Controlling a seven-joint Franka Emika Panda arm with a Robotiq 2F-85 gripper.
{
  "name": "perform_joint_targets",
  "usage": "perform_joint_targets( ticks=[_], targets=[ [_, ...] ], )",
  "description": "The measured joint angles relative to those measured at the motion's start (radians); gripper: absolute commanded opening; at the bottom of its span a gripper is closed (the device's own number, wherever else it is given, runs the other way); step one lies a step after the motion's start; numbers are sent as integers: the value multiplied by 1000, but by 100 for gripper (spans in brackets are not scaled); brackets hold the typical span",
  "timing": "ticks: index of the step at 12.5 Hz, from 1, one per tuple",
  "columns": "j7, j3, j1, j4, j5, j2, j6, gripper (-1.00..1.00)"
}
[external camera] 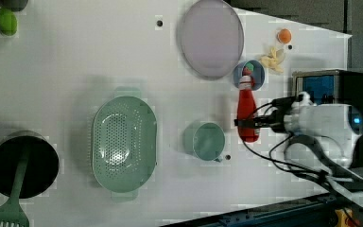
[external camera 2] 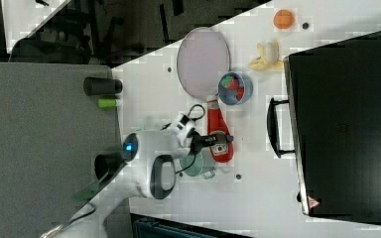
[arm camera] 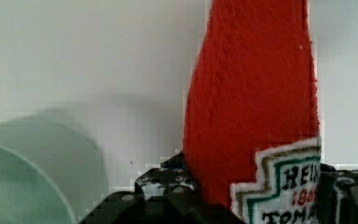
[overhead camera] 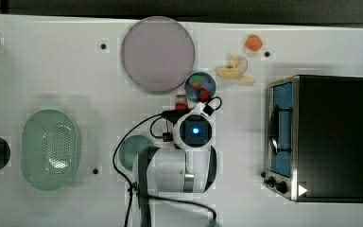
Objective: Pick Ketchup from the table and place it in strainer.
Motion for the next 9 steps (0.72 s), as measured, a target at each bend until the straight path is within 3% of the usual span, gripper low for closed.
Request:
perform_joint_targets(
  ticks=[6, 9],
  targets=[
    [17, 25, -11, 64, -7, -363, -440, 26],
    [71, 80, -16, 160, -1, -459, -655, 26]
  ],
)
